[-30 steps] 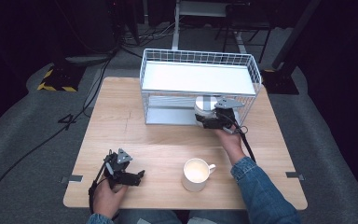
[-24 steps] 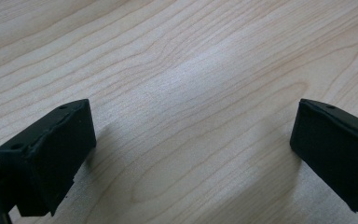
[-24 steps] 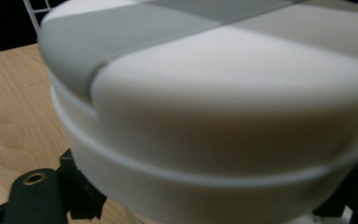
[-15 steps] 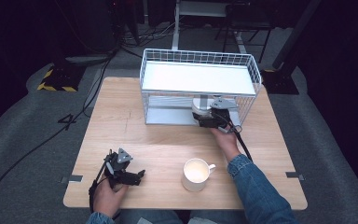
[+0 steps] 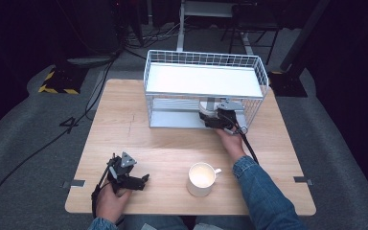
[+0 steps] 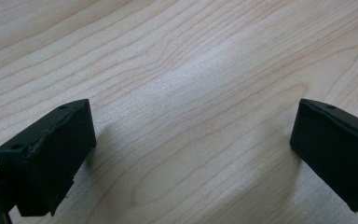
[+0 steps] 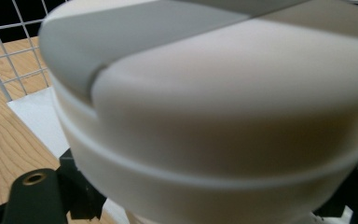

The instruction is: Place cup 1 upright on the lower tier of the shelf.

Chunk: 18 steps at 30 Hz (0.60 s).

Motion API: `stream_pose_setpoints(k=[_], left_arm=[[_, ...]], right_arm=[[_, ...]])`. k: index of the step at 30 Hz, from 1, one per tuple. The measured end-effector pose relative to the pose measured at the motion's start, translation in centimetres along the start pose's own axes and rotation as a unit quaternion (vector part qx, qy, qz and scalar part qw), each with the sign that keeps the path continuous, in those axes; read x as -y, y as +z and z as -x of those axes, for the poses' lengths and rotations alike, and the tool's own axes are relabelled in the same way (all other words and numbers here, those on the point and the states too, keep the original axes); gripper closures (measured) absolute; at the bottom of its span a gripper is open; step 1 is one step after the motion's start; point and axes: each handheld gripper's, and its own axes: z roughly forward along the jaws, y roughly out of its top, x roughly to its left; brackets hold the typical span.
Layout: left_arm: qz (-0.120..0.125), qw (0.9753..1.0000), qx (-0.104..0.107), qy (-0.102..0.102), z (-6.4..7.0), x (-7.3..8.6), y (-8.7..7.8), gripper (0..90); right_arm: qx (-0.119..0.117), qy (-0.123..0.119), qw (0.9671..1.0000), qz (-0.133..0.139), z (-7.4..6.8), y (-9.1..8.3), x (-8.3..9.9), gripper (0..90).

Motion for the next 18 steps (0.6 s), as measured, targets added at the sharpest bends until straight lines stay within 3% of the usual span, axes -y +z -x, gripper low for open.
stream_pose_setpoints(k=[8,13,18], left_arm=[[0.000,1.0000,0.000,0.000,0.0,0.0,0.0,0.6],[0.000,1.0000,0.000,0.000,0.0,0.0,0.0,0.6],[0.000,1.0000,0.000,0.000,0.0,0.0,0.0,0.6]], right_arm=[[-0.003,0.004,1.0000,-0.007,0.2,0.7,0.5,19.0],[-0.005,0.022,0.9997,-0.007,0.6,1.0,0.8,18.8],[-0.002,0.017,0.9998,-0.006,0.9,1.1,0.7,18.7]])
